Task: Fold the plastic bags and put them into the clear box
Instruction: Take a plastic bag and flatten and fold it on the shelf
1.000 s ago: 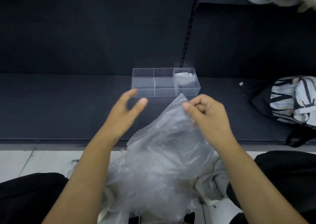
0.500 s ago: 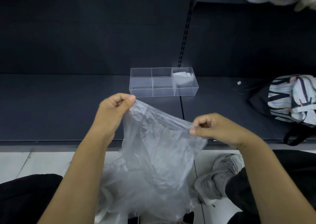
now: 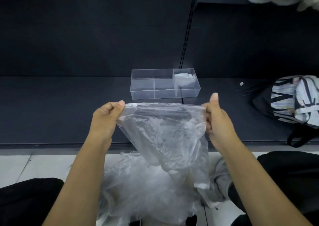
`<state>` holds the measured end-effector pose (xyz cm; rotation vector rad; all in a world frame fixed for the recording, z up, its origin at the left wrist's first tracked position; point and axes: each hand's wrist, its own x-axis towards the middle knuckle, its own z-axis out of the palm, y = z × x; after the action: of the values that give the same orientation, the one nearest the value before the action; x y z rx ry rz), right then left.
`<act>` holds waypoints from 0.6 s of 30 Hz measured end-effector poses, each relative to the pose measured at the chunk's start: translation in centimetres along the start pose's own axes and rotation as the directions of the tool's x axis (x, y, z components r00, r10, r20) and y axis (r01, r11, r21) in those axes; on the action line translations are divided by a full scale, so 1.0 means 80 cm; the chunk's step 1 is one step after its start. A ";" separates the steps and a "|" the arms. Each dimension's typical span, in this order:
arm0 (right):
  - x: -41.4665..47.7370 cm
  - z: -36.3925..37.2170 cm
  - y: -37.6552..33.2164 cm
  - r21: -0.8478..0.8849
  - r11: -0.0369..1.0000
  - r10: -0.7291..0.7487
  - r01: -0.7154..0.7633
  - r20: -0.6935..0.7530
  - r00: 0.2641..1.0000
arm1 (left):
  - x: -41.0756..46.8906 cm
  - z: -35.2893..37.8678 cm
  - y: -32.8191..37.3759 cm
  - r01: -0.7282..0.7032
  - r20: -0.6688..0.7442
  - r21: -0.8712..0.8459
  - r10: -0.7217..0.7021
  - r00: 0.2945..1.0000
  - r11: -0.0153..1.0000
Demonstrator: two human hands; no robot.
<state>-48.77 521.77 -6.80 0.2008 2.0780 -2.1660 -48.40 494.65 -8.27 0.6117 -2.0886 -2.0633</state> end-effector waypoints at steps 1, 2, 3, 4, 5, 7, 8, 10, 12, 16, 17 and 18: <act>0.001 -0.002 0.001 0.005 0.999 0.040 -0.040 0.123 0.992 | 0.001 0.000 -0.001 0.006 -0.008 -0.006 -0.006 1.000 1.000; 0.003 -0.005 0.003 -0.028 0.997 0.075 -0.071 0.224 0.972 | 0.003 -0.001 -0.002 0.012 -0.014 -0.011 -0.012 1.000 1.000; 0.004 -0.007 0.007 -0.072 0.994 0.096 -0.079 0.275 0.957 | 0.003 -0.002 -0.004 0.017 -0.018 -0.012 -0.017 1.000 1.000; 0.005 -0.008 0.011 -0.106 0.992 0.099 -0.072 0.278 0.956 | 0.004 -0.002 -0.005 0.020 -0.022 -0.006 -0.020 1.000 1.000; 0.006 -0.009 0.015 -0.126 0.990 0.089 -0.059 0.251 0.964 | 0.004 -0.002 -0.007 0.023 -0.026 0.007 -0.023 0.999 1.000; 0.007 -0.008 0.021 -0.106 0.994 0.053 -0.033 0.192 0.980 | 0.004 -0.003 -0.010 0.039 -0.039 0.050 -0.037 0.999 0.998; 0.007 -0.007 0.022 -0.074 0.997 0.034 -0.022 0.163 0.986 | 0.004 -0.003 -0.011 0.042 -0.040 0.088 -0.039 0.998 0.995; 0.007 -0.002 0.020 -0.044 0.999 -0.012 0.017 0.115 0.993 | 0.005 -0.005 -0.013 0.026 -0.024 0.285 -0.020 1.000 0.958; 0.005 0.003 0.015 -0.108 0.990 -0.082 0.094 0.109 0.991 | 0.005 -0.003 -0.011 -0.073 0.031 0.528 0.067 0.997 0.846; 0.001 0.023 0.007 -0.183 0.966 -0.139 0.182 0.224 0.965 | -0.004 0.038 0.026 -0.300 0.397 0.427 0.121 0.910 0.853; 0.001 0.029 0.006 -0.198 0.962 -0.137 0.190 0.251 0.958 | -0.007 0.052 0.035 -0.287 0.482 0.354 0.089 0.871 0.890; 0.003 0.034 0.004 -0.212 0.958 -0.130 0.193 0.276 0.952 | -0.008 0.064 0.040 -0.252 0.546 0.294 0.054 0.836 0.922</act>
<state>-48.93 519.05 -7.07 -0.2748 2.2367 -1.8774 -50.37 499.57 -5.25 -0.1375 -2.7409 -1.9235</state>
